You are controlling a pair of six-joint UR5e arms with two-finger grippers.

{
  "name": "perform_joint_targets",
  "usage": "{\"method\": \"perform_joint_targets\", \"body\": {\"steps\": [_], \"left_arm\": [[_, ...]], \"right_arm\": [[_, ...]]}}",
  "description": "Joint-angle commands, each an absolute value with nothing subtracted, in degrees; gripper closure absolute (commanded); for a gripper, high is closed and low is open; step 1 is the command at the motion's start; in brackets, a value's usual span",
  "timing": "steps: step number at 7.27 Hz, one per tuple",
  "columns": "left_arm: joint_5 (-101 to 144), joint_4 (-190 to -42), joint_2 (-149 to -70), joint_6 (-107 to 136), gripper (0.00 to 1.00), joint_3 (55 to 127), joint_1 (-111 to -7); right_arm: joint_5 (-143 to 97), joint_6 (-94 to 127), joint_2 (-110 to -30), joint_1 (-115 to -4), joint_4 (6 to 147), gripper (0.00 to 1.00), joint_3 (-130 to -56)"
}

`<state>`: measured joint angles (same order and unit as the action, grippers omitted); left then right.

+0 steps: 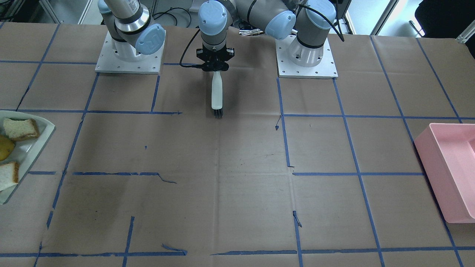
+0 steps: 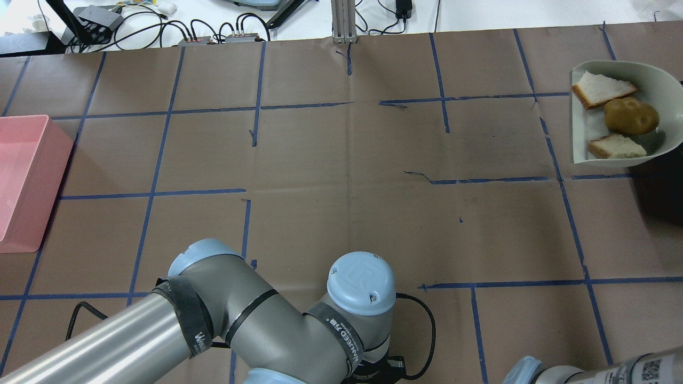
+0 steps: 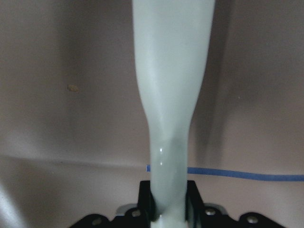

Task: Sweep and dump trash in nearest bin
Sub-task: 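Lift the loaded dustpan toward the bin while the left gripper withdraws the brush, then tip the dustpan over the bin while the left gripper sets the brush down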

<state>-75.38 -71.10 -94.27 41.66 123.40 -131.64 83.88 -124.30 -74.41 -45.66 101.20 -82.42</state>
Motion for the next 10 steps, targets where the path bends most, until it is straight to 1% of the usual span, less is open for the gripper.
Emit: {"method": "perform_joint_targets", "body": {"steps": [1, 3, 5, 6, 8, 10], "left_arm": [[-75.3, -69.2, -94.6, 41.7, 0.99, 124.0, -131.6], [-75.4, -69.2, -94.3, 41.7, 0.94, 124.0, -131.6], [-75.5, -66.1, -93.9, 41.6, 0.92, 123.9, -130.5], [-75.8, -65.2, -94.3, 41.6, 0.92, 123.9, -130.3], [-75.8, -65.2, -94.5, 41.4, 0.91, 123.9, -130.1], [-76.0, -65.3, -94.7, 41.2, 0.87, 123.9, -129.6]], "right_arm": [[85.9, -134.1, -67.9, -41.9, 98.1, 1.00, -72.9], [87.1, -139.6, -61.0, -39.4, 97.3, 1.00, -64.2], [87.5, -144.8, -56.4, -36.2, 96.9, 1.00, -58.1], [87.5, -146.2, -55.3, -34.0, 96.6, 1.00, -55.7], [87.6, -149.2, -54.9, -31.3, 96.8, 1.00, -54.4], [87.3, -149.3, -55.0, -28.8, 97.1, 1.00, -53.5]]}}
